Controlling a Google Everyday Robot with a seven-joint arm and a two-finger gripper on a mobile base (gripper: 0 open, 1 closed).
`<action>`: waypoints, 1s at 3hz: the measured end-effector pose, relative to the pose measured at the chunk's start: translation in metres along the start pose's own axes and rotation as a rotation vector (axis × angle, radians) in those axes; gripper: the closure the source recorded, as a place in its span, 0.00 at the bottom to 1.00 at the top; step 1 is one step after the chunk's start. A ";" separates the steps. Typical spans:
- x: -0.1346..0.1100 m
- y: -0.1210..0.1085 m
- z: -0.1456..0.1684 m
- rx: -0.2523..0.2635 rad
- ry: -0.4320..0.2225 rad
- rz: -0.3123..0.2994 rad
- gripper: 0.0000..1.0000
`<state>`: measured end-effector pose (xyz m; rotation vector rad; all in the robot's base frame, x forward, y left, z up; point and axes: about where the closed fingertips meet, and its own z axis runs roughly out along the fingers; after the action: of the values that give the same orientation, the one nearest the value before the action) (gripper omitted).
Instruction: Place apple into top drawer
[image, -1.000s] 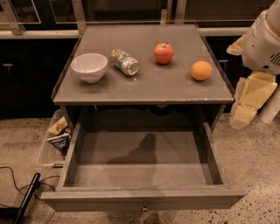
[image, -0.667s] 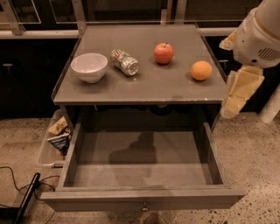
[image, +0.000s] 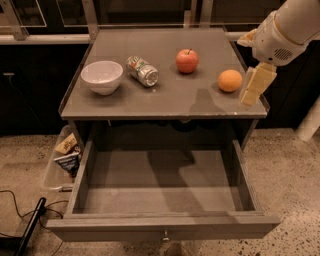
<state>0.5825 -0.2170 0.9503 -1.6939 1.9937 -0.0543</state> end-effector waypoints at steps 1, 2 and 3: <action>0.000 0.001 0.000 0.000 0.000 0.000 0.00; -0.003 -0.008 0.012 0.025 -0.011 0.012 0.00; -0.016 -0.041 0.037 0.085 -0.082 -0.001 0.00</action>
Offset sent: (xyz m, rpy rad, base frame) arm 0.0308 0.0066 -0.0123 0.0310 -0.0602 -0.0448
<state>0.6359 -0.1998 0.9383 -1.6182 1.9035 -0.0674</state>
